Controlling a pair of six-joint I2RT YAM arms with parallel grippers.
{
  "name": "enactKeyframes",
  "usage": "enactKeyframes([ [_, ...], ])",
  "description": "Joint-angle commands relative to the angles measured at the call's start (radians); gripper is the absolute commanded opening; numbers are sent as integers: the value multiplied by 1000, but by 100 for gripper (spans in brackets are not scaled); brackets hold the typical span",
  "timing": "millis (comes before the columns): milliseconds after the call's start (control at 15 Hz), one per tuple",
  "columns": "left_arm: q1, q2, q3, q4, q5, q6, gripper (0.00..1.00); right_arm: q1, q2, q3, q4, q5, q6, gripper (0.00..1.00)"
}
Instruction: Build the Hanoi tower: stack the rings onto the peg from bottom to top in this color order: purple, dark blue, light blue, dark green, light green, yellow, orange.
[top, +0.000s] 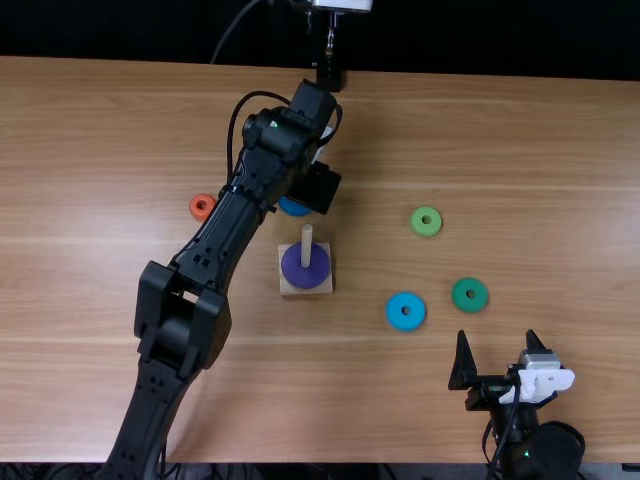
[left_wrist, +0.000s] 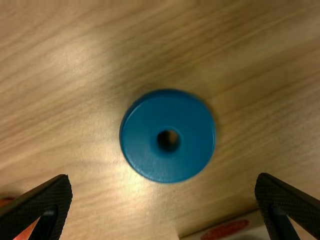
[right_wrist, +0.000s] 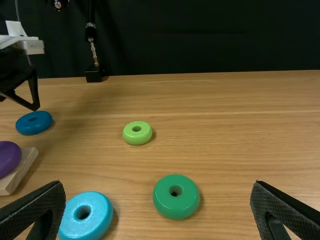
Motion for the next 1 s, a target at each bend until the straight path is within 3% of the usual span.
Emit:
enactKeyframes([
  [0, 6, 46, 37, 14, 27, -8, 100, -13, -13, -48, -81, -15, -1, 100],
  [200, 2, 55, 34, 58, 53, -10, 100, -13, -13, -48, -83, -15, -1, 100],
  [933, 20, 111, 18, 69, 53, -1, 100, -13, -13, -48, -81, -15, -1, 100],
])
